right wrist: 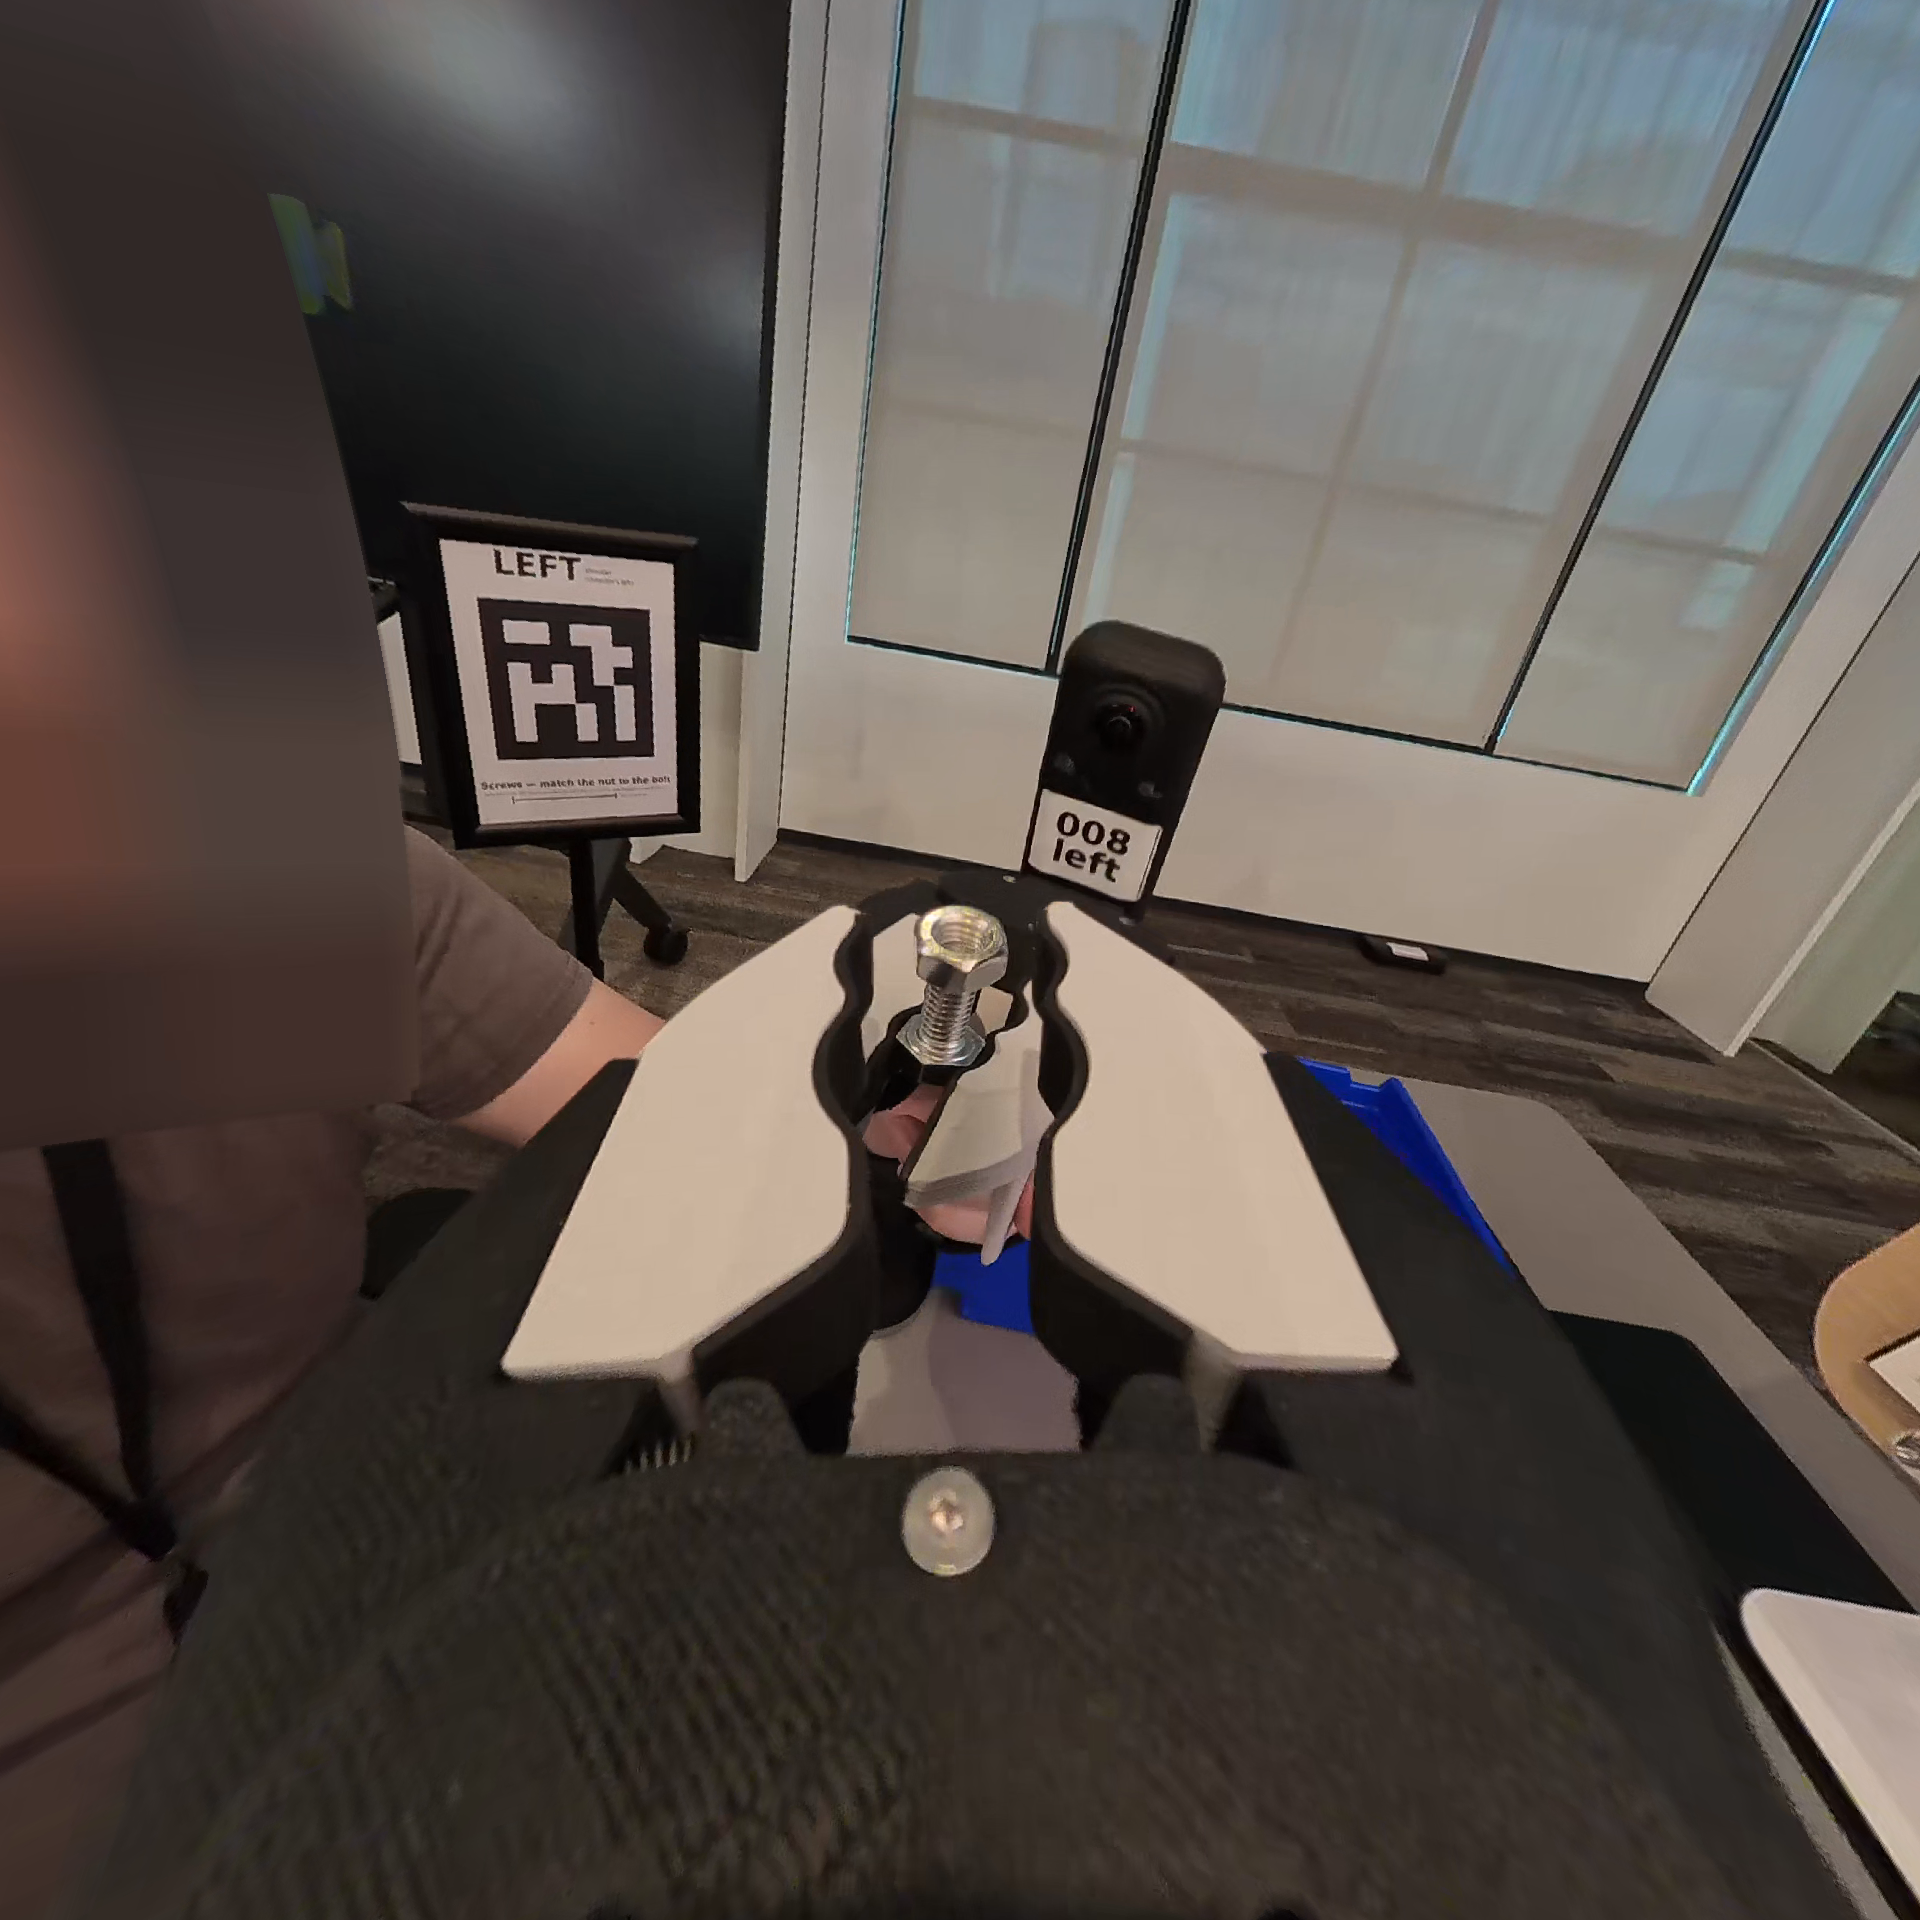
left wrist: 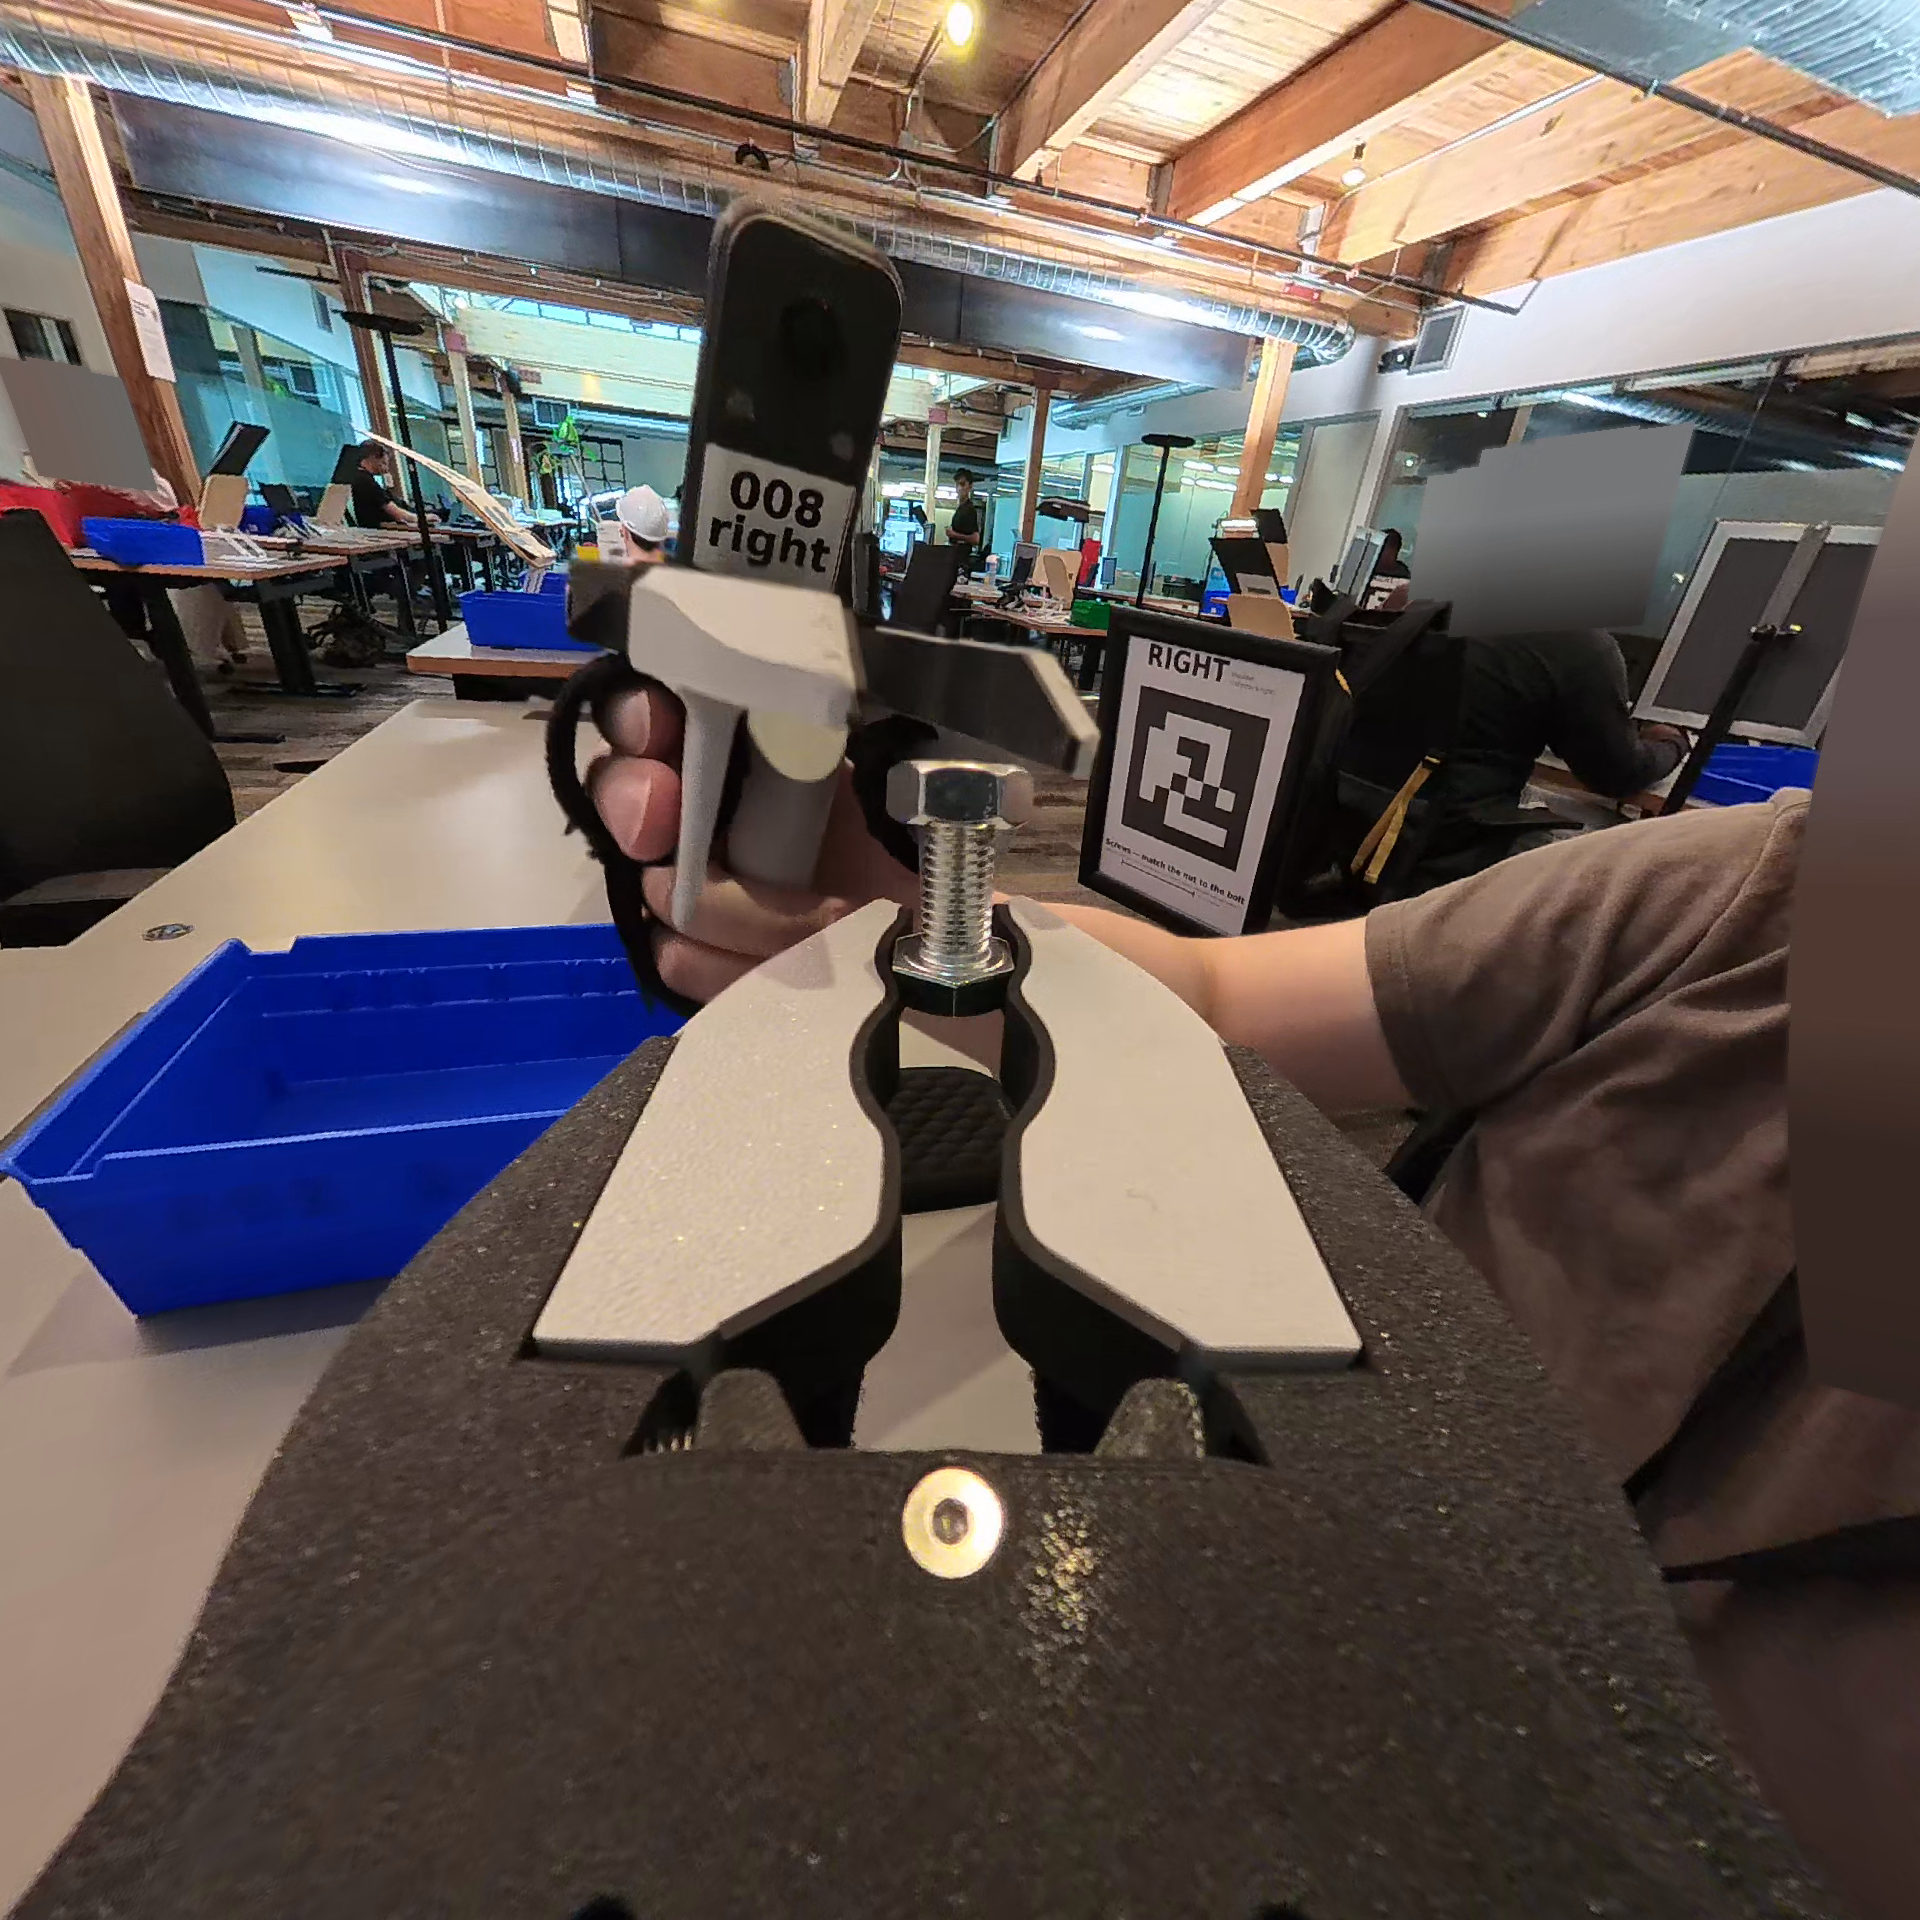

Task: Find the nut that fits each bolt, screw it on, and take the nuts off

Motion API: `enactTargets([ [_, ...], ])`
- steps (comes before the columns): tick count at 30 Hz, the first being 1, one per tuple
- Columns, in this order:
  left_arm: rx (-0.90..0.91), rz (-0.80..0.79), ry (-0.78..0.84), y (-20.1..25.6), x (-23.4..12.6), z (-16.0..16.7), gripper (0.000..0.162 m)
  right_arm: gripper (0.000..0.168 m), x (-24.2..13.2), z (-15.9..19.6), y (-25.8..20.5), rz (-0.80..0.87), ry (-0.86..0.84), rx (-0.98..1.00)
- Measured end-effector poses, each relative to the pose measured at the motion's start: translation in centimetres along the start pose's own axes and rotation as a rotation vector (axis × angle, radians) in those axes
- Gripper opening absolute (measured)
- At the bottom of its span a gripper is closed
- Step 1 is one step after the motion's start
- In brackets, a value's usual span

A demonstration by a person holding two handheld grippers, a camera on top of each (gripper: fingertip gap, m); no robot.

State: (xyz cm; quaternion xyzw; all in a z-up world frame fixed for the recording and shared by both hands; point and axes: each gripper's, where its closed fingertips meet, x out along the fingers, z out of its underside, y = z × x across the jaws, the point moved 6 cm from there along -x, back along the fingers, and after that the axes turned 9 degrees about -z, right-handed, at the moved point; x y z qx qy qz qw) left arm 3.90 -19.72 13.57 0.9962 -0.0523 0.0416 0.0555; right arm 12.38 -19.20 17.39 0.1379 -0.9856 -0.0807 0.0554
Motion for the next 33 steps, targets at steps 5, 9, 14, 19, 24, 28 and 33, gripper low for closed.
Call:
enactTargets([
  [5, 0.004, 0.002, 0.000, 0.16, 0.00, -0.05, 0.014, 0.025, 0.11, 0.50, 0.16, 0.001, 0.022, 0.018],
  [9, 0.010, -0.003, -0.003, 0.18, -0.04, -0.08, 0.014, 0.026, 0.10, 0.64, 0.17, -0.004, 0.017, 0.027],
  [14, 0.011, -0.010, -0.007, 0.08, 0.00, 0.00, 0.014, 0.026, 0.42, 0.59, 0.10, 0.001, 0.002, 0.023],
  [19, 0.009, -0.014, -0.007, 0.00, 0.00, 0.01, 0.014, 0.022, 0.37, 0.58, 0.23, 0.007, 0.006, 0.037],
  [24, 0.011, -0.022, -0.012, -0.10, 0.03, 0.08, 0.014, 0.019, 0.40, 0.79, 0.23, 0.005, -0.008, 0.045],
  [28, 0.010, -0.021, -0.015, -0.12, 0.02, 0.09, 0.014, 0.019, 0.43, 0.79, 0.23, 0.006, -0.012, 0.048],
  [33, 0.022, -0.043, -0.033, -0.24, -0.06, 0.14, 0.014, 0.019, 0.41, 0.74, 0.40, 0.005, -0.041, 0.105],
])
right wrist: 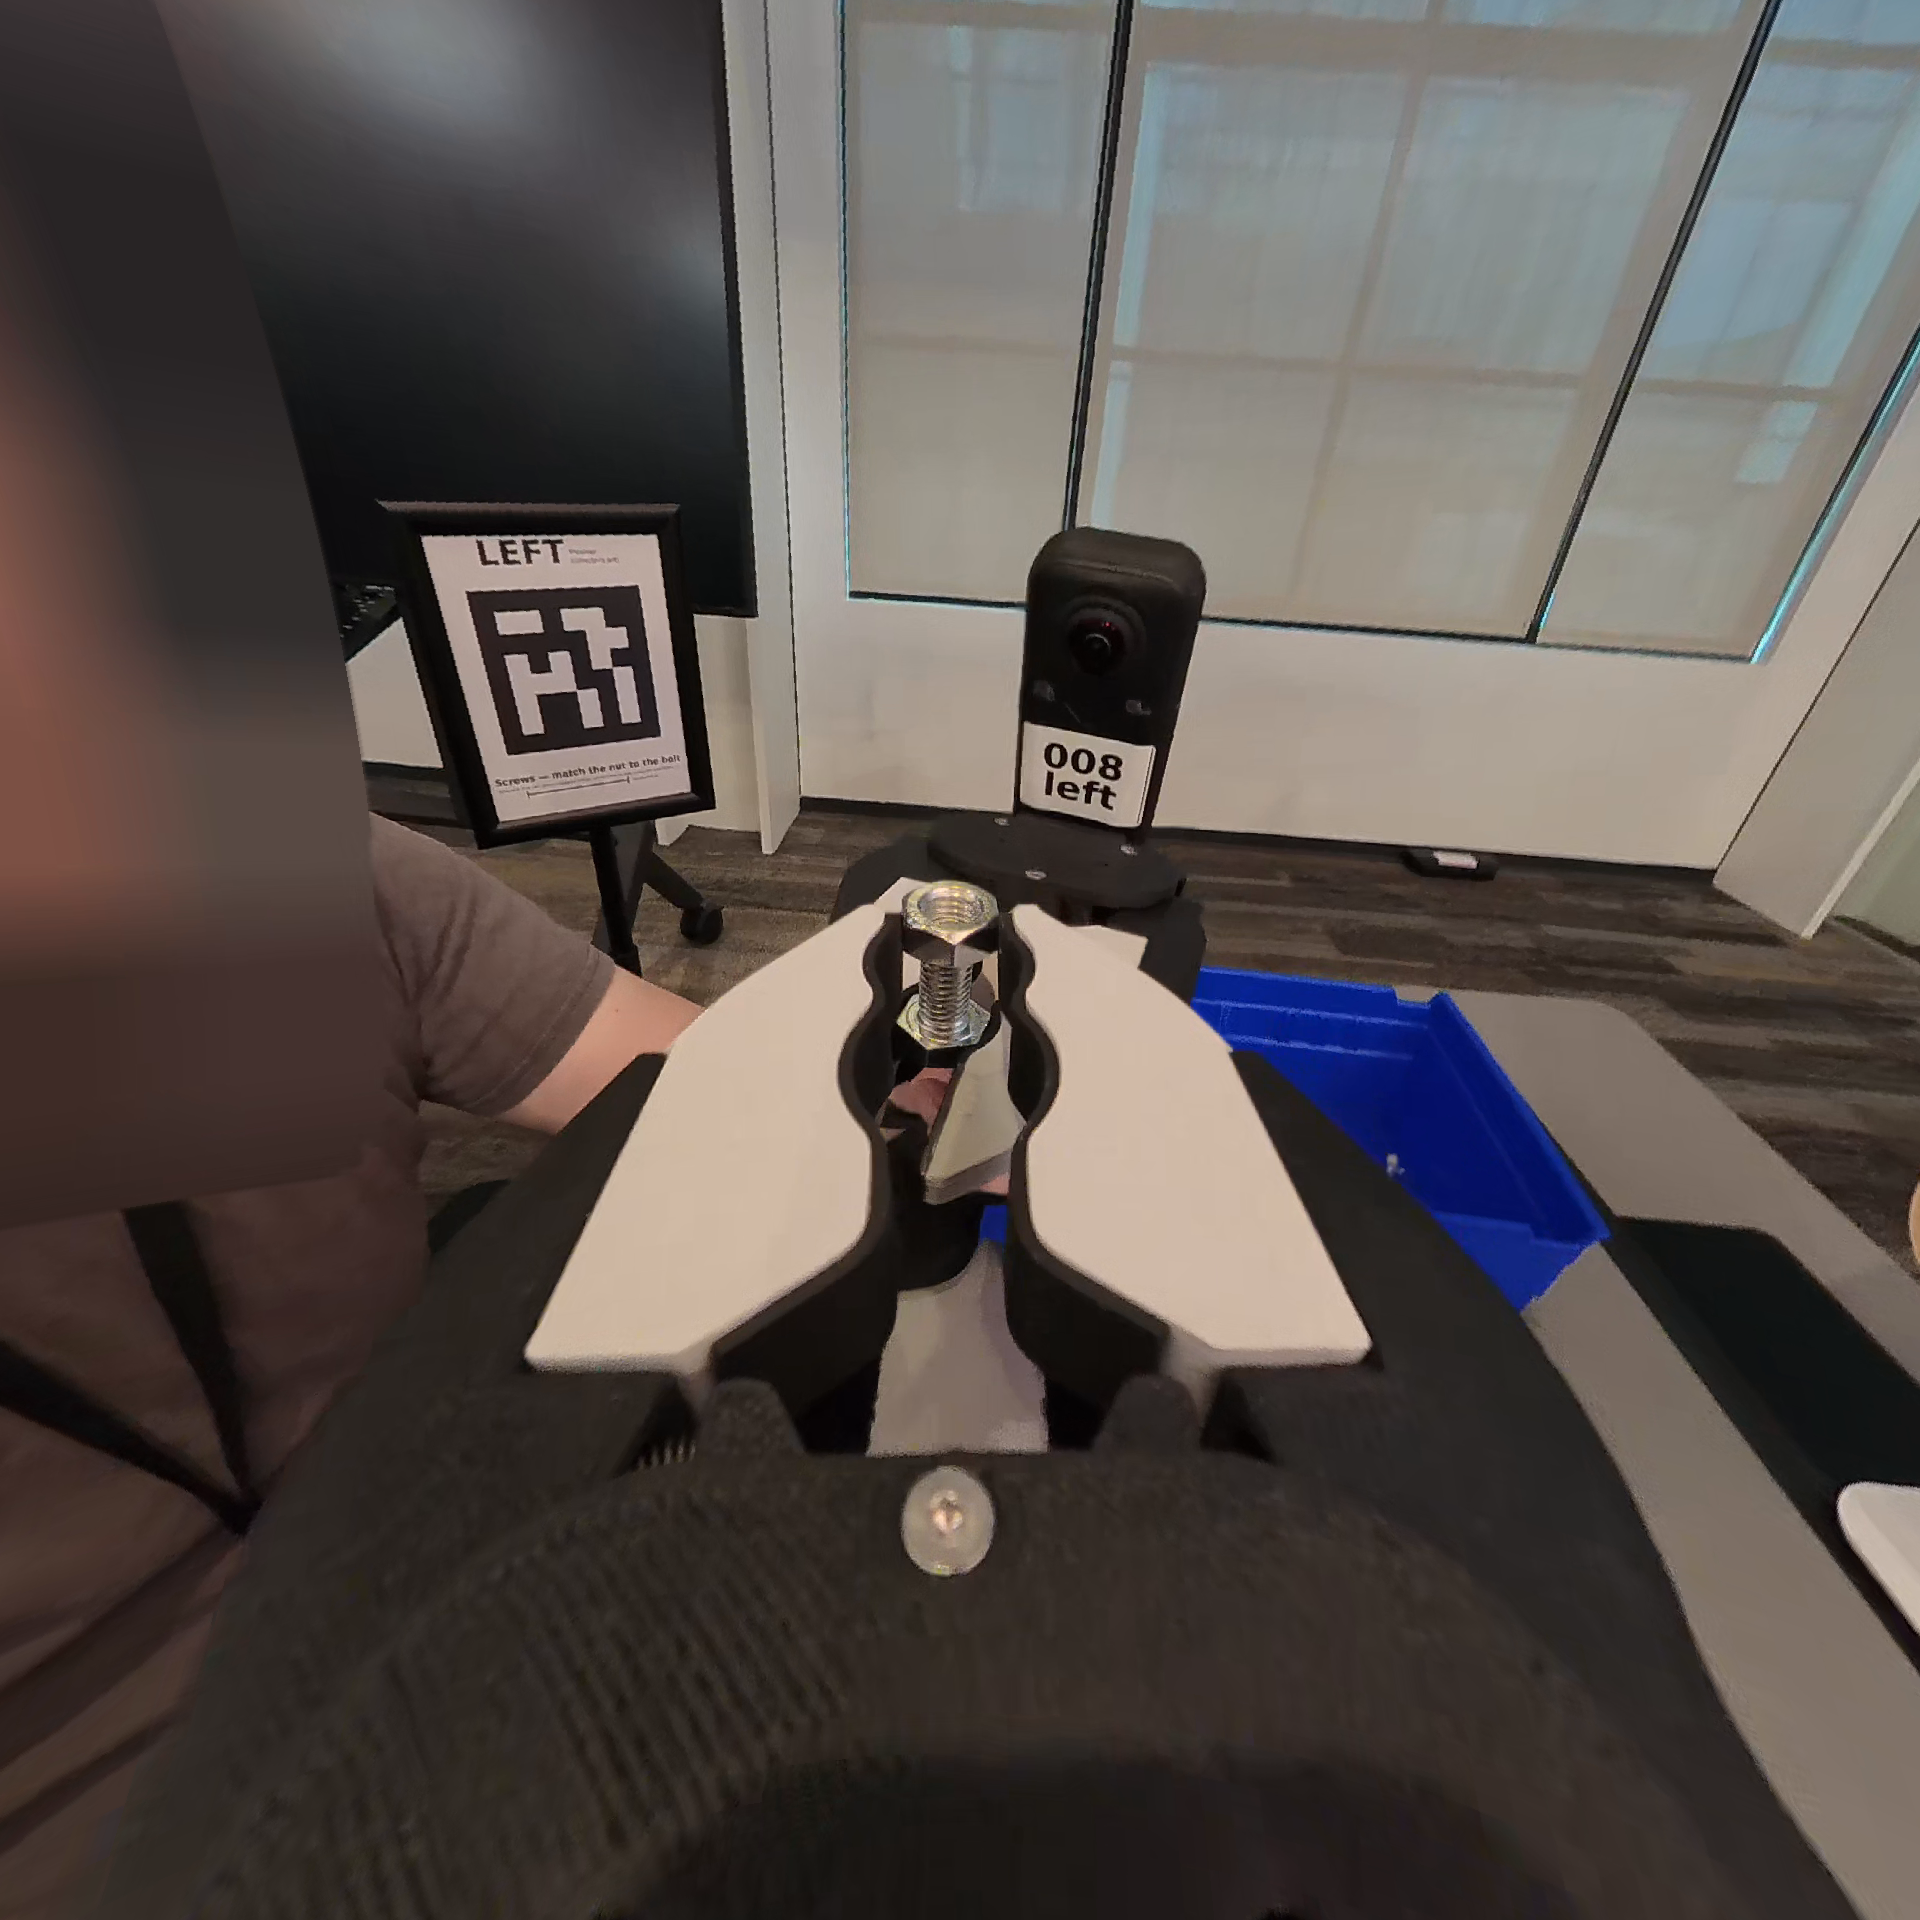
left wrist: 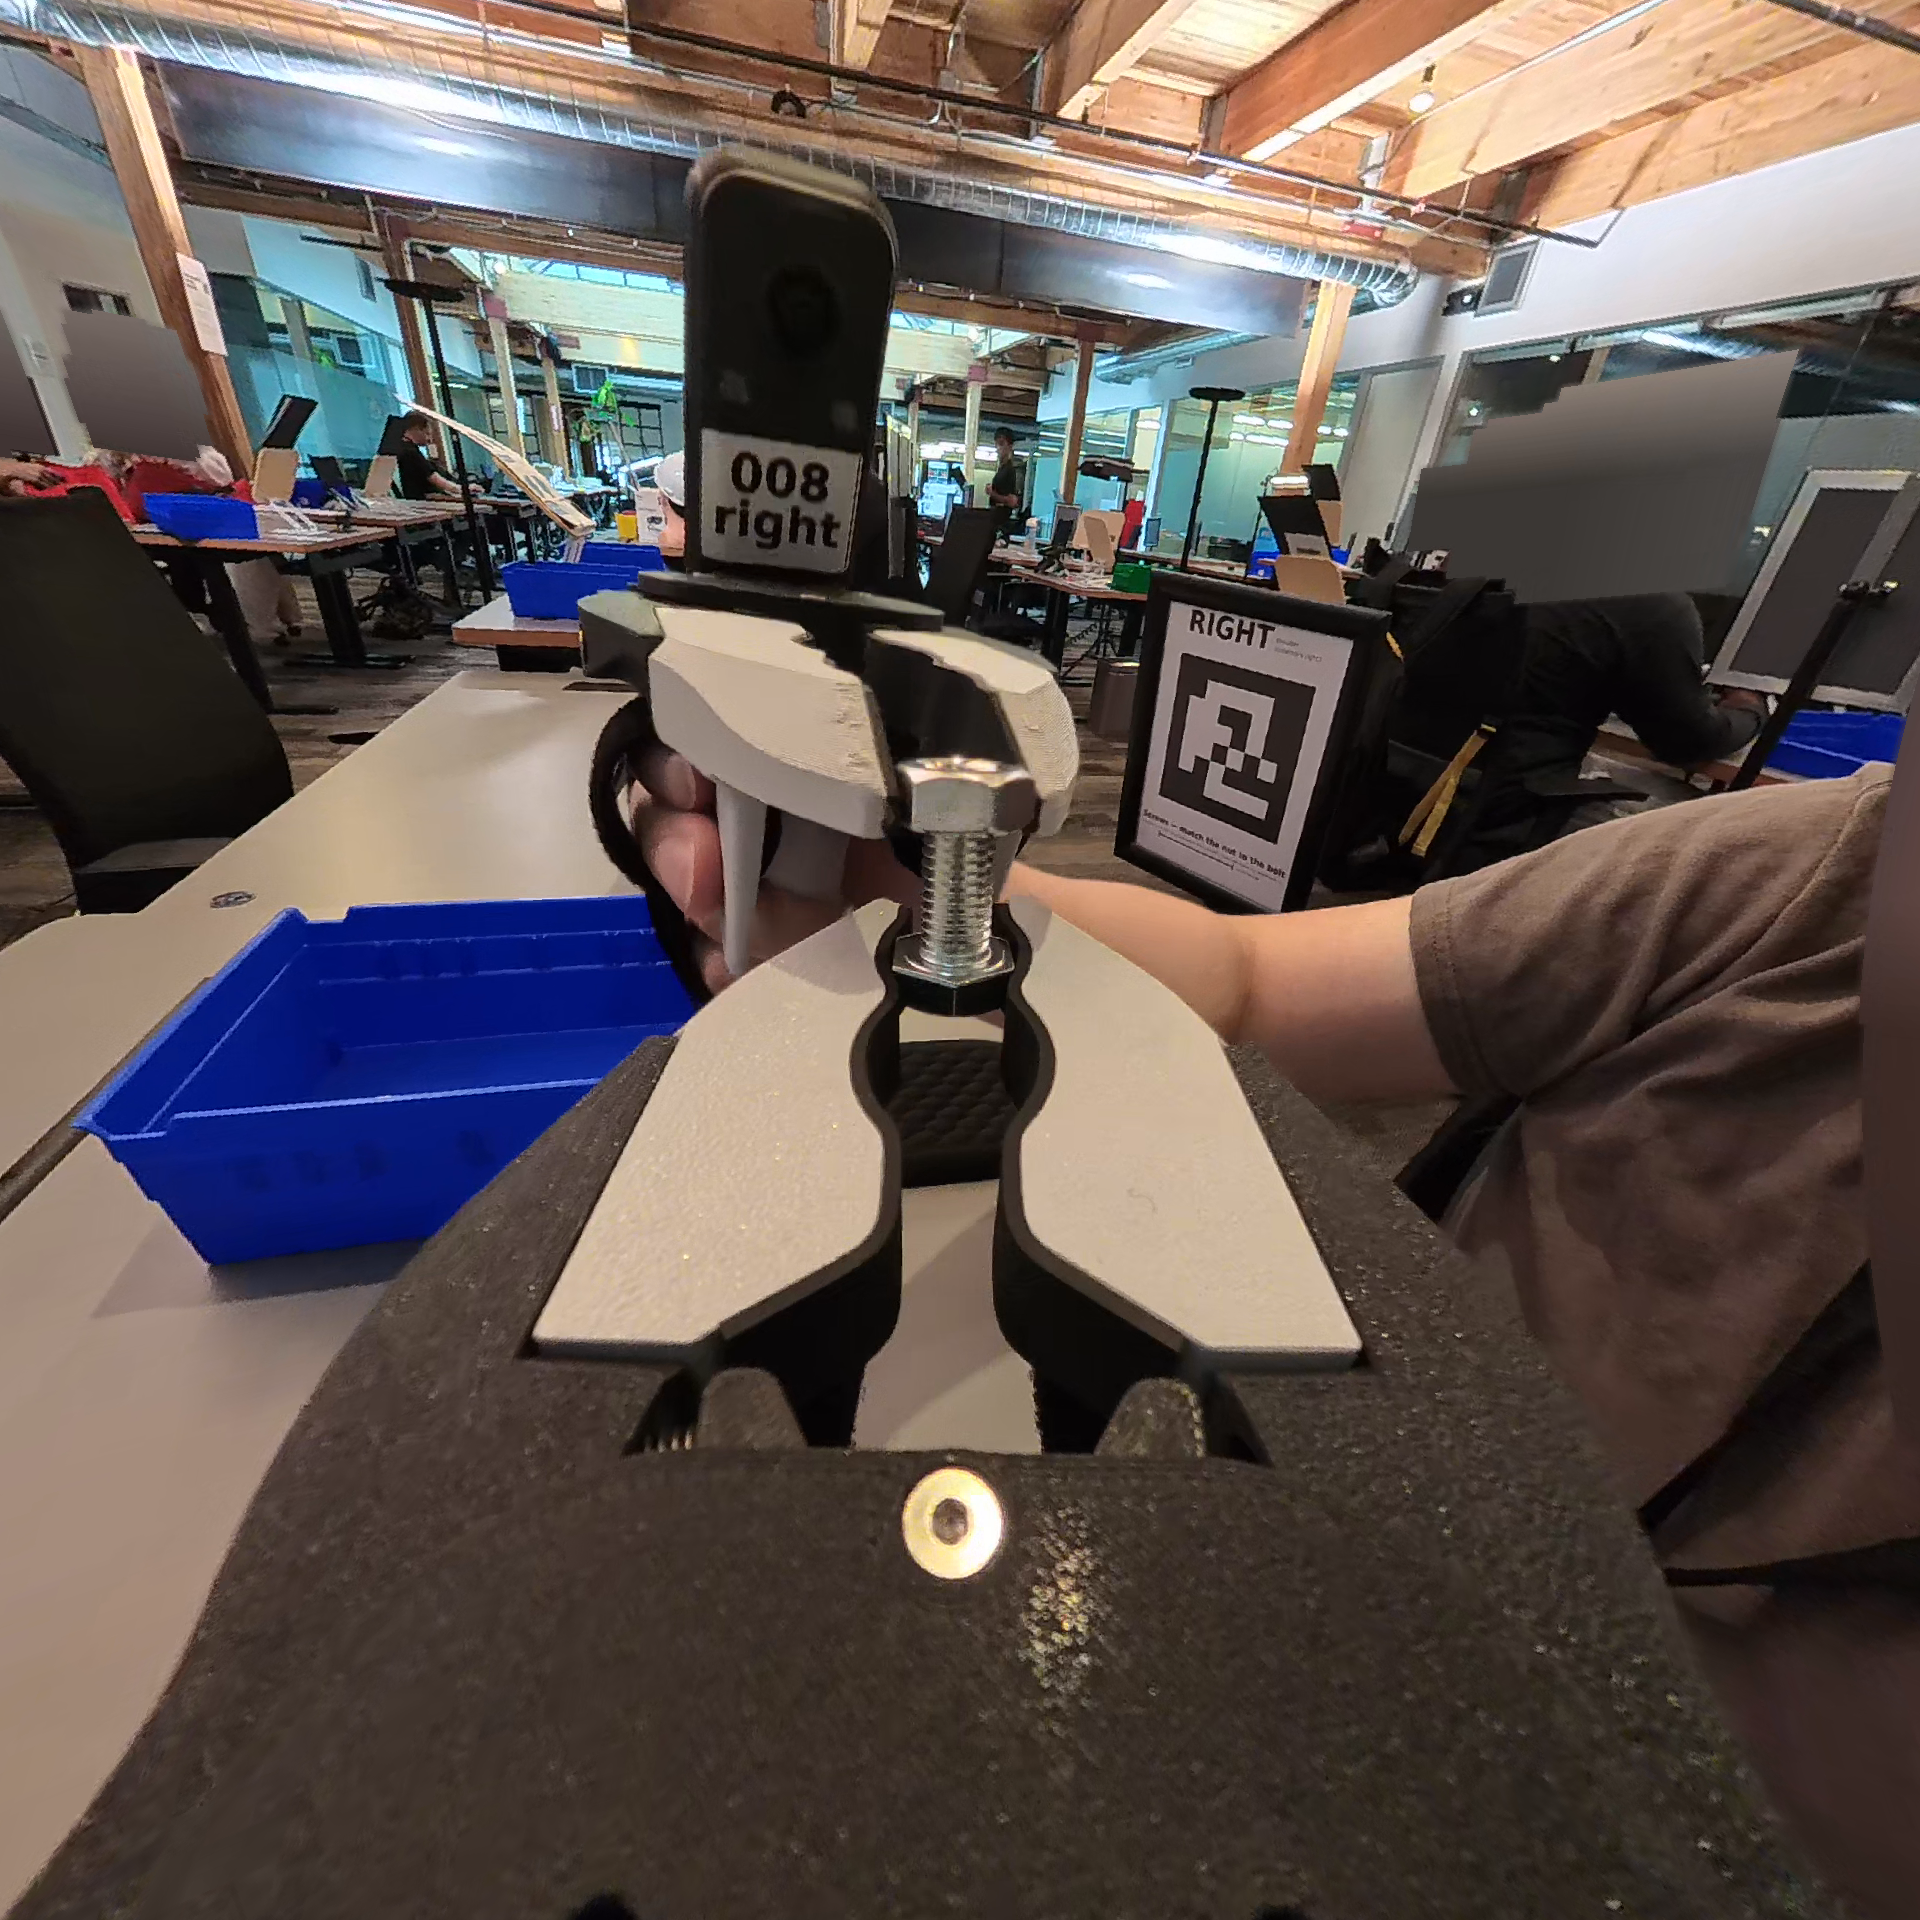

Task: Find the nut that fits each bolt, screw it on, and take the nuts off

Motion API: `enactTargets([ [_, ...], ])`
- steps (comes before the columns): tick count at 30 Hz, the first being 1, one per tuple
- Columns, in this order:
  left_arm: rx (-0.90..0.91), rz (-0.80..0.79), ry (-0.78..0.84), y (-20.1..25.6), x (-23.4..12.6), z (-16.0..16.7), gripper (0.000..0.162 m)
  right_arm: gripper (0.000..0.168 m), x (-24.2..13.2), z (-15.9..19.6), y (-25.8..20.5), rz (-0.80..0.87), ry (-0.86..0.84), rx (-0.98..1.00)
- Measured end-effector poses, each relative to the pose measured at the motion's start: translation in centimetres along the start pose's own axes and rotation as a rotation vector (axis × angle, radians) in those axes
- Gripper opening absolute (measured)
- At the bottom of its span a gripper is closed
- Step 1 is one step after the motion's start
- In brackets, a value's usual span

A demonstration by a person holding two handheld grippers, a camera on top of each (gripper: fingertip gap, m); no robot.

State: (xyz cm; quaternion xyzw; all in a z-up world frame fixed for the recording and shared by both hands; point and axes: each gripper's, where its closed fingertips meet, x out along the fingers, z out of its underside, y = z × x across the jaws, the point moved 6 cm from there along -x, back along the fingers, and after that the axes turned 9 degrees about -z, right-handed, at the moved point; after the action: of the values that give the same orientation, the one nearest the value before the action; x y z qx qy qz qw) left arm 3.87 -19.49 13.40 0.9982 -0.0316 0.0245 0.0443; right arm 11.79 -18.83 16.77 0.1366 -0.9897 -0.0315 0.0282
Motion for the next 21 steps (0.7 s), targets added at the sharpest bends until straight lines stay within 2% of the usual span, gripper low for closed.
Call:
enactTargets([
  [7, 0.015, -0.016, -0.054, -0.2, 0.0, 0.4, 0.014, 0.018, -0.2, 0.1, 0.3, -0.022, -0.066, 0.149],
  [12, 0.007, -0.014, -0.051, -0.3, 0.1, 0.5, 0.014, 0.018, -0.4, 0.1, 0.3, -0.016, -0.086, 0.150],
  [21, 0.062, -0.145, -0.053, -1.3, -0.1, 0.4, 0.014, 0.018, -0.4, 0.2, 0.7, 0.122, -0.079, 0.173],
])
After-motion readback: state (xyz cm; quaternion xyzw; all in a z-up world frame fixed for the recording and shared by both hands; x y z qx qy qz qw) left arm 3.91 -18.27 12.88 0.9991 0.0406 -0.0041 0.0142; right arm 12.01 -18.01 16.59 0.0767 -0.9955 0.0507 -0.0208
